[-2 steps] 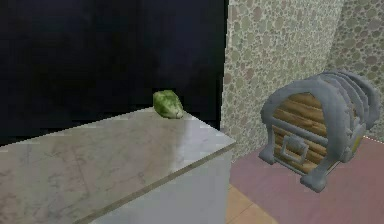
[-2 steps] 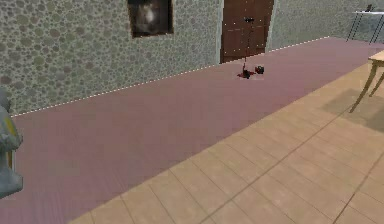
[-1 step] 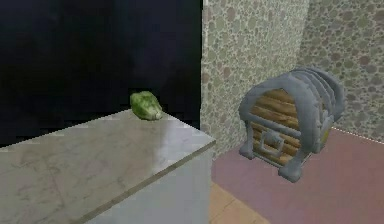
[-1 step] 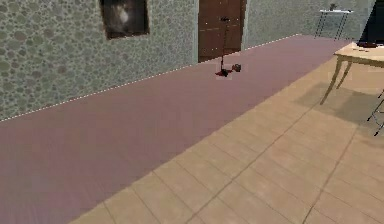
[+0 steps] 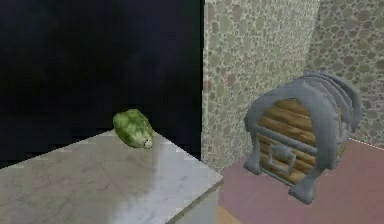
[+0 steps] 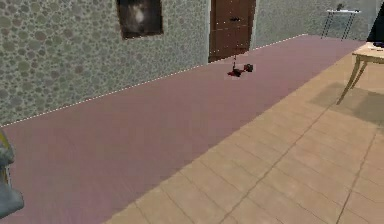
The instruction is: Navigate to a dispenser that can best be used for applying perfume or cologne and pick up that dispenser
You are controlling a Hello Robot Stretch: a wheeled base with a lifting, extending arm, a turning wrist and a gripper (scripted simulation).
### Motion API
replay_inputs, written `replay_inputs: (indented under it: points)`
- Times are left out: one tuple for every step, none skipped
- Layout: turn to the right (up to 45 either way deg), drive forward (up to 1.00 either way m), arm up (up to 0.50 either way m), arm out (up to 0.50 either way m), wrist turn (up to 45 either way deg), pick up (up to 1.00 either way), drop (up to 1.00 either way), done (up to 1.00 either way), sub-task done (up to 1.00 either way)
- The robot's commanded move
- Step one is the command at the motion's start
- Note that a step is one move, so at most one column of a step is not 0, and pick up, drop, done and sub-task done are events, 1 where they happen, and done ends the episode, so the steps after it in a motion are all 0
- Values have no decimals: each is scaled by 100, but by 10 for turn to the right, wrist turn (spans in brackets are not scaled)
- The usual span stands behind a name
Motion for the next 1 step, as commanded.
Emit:
replay_inputs:
  points:
    - [-450, 0, 0, 0, 0, 0, 0, 0, 0]
